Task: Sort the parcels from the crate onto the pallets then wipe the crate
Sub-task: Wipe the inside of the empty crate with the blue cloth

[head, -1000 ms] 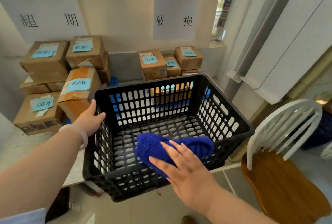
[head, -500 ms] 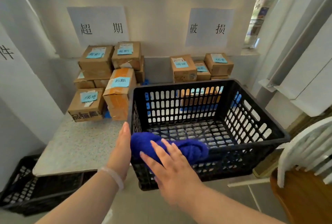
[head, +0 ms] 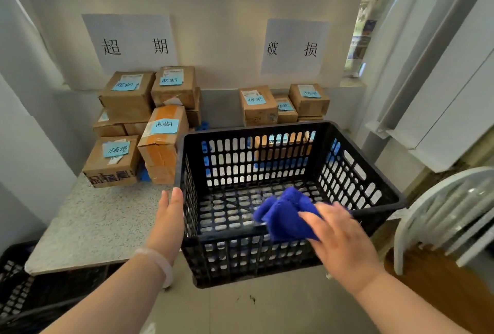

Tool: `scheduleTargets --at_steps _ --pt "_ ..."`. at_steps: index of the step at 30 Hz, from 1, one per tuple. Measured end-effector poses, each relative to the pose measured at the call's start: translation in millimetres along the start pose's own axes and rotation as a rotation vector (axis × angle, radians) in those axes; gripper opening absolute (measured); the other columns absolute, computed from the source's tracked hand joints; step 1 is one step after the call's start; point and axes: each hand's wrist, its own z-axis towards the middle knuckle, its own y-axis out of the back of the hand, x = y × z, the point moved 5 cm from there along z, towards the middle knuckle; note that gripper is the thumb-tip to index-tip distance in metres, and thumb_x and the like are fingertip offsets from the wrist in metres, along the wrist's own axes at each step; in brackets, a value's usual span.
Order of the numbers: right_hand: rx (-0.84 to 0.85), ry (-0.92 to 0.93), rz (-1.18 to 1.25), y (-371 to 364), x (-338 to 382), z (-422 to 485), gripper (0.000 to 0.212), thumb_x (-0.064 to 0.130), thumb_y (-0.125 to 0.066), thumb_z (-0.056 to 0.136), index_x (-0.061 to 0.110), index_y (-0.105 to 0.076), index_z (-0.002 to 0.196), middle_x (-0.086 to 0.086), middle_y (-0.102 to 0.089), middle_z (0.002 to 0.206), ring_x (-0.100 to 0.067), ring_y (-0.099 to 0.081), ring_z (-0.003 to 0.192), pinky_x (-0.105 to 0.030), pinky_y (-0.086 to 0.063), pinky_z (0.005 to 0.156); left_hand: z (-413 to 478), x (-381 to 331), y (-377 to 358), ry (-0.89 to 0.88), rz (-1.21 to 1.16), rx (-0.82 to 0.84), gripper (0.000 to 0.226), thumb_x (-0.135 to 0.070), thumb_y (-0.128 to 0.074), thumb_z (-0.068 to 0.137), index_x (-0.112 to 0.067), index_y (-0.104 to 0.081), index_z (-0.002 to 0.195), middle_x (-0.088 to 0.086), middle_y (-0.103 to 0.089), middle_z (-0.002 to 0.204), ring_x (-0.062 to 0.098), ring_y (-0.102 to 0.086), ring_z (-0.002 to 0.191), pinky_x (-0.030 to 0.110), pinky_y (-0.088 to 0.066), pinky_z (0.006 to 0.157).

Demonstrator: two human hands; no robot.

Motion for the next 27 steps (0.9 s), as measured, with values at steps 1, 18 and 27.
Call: scheduleTargets --at_steps 1,18,27 --pt "0.013 -0.062 -0.027 3 -17 -6 0.078 0.018 -0.093 0.056 0.02 -0.054 0.124 -0.012 -0.057 0.121 -0.029 -0.046 0.116 -0.05 -0.037 0.109 -1 0 0 -0.006 -0.012 -0.02 0.081 -0.081 -0.021 0.086 -0.039 -0.013 0.155 -0.014 -0.014 0.162 0.014 -0.01 0.15 0.045 -0.007 0.119" --pt "0.148 0.253 0.168 -41 167 38 0.078 0.048 -0.076 0.064 0.032 -0.047 0.135 0.003 -0.058 0.132 -0.022 -0.059 0.12 -0.045 -0.029 0.105 14 39 18 0.208 -0.244 0.043 0.106 -0.098 -0.056 0.048 -0.045 -0.046 0.138 -0.003 -0.05 0.146 0.028 -0.051 0.129 0.054 -0.032 0.111" --pt "0.298 0.141 0.379 -32 164 66 0.056 0.038 -0.04 0.083 0.045 -0.036 0.139 0.015 -0.055 0.13 -0.01 -0.056 0.115 -0.037 -0.043 0.098 -40 -5 31 -0.202 0.461 -0.044 0.03 -0.035 -0.069 0.088 -0.034 -0.058 0.117 -0.009 -0.045 0.125 -0.004 -0.045 0.108 0.024 -0.04 0.102"
